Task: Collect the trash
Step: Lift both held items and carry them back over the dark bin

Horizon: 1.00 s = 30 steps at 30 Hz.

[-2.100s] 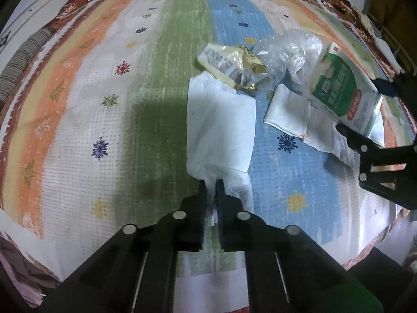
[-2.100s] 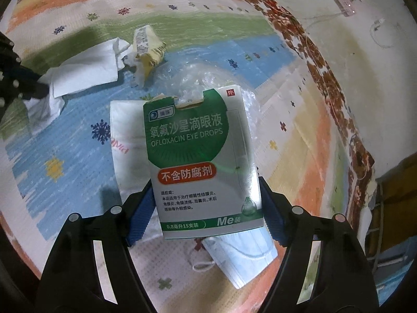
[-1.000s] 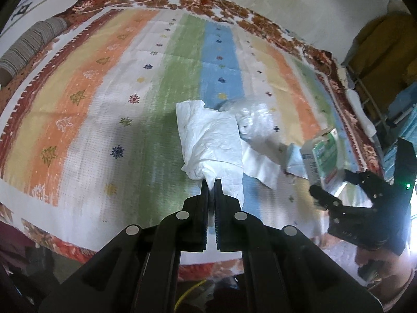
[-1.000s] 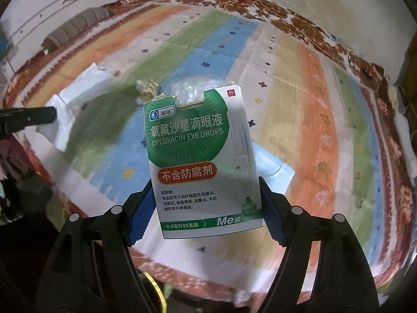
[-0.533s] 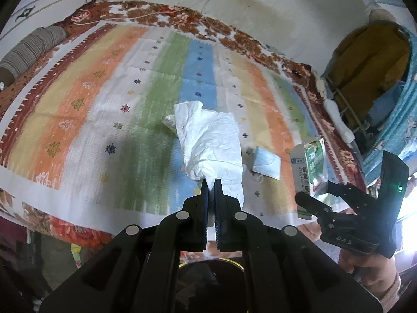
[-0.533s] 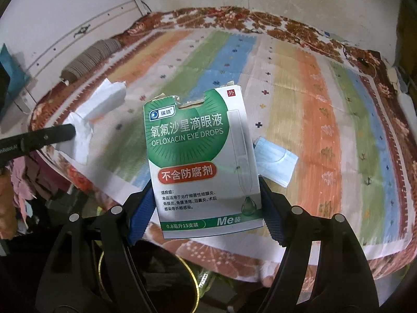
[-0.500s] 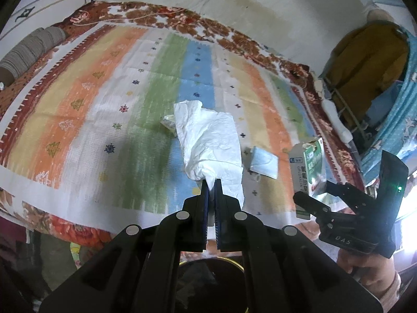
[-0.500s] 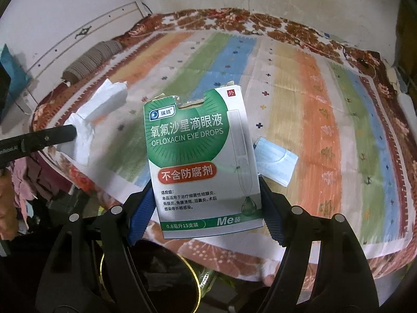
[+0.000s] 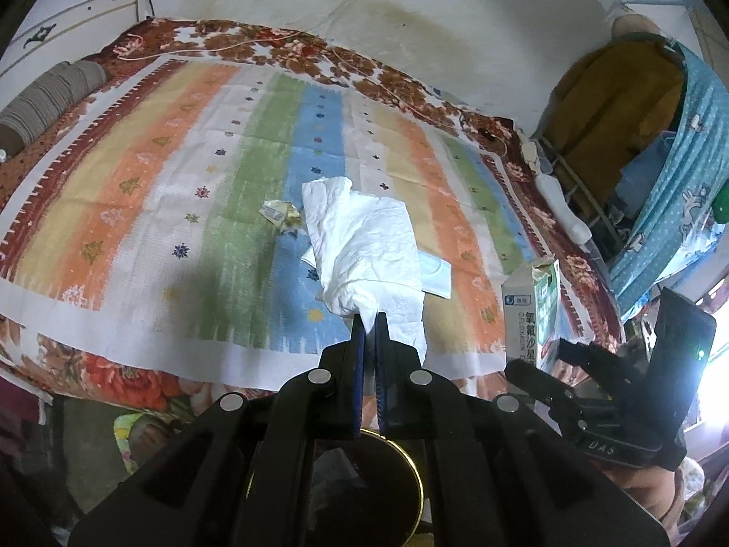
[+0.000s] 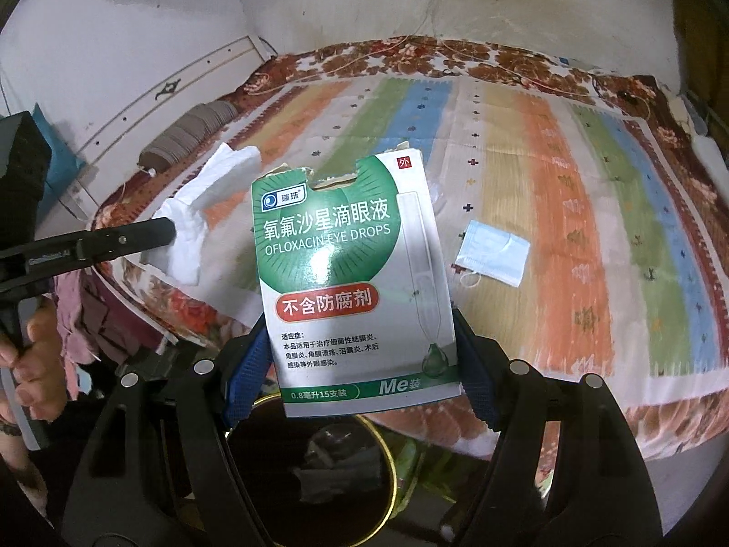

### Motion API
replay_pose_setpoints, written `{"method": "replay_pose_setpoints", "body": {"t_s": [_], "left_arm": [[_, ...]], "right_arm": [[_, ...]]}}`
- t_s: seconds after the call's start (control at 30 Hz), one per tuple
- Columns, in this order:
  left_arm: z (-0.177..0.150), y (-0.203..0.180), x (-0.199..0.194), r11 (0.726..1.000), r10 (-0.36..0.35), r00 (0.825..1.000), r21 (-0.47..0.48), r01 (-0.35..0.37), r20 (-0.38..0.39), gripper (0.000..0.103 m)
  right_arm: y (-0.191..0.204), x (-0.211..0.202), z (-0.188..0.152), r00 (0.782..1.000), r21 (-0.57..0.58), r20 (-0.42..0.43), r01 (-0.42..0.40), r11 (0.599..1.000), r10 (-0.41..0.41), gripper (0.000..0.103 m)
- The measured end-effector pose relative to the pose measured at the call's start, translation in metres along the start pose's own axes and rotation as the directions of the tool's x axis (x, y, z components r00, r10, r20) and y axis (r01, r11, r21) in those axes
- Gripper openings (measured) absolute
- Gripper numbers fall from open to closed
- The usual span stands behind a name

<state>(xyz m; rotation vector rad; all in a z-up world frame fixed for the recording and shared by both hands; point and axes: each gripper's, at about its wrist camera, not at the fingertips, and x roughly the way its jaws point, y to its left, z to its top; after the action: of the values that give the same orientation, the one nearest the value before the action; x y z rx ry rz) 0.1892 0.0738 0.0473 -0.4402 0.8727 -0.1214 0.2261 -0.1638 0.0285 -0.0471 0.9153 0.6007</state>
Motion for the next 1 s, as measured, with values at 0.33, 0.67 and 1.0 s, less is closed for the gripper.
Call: {"method": "replay_pose_setpoints", "body": {"t_s": [0.33, 0.67, 1.0], "left_arm": [[-0.024, -0.012, -0.011, 1.000, -0.014, 1.000, 0.024, 0.013, 0.014, 0.003], [-0.058, -0.023, -0.018, 0.999, -0.005, 1.000, 0.045, 0.005, 0.008, 0.003], [-0.090, -0.015, -0.011, 0.998, 0.065, 0.997, 0.013, -0.064, -0.048, 0.003]], "right_arm": [[0.003, -0.018, -0.027, 0.999, 0.037, 0.022, -0.041, 0.998, 0.040, 0.069], [0.008, -0.024, -0.062, 0.997, 0.056, 0.004, -0.081, 0.995, 0.081, 0.069], [0.017, -0.018, -0.099, 0.995, 0.066, -0.045, -0.088, 0.994, 0.091, 0.069]]}}
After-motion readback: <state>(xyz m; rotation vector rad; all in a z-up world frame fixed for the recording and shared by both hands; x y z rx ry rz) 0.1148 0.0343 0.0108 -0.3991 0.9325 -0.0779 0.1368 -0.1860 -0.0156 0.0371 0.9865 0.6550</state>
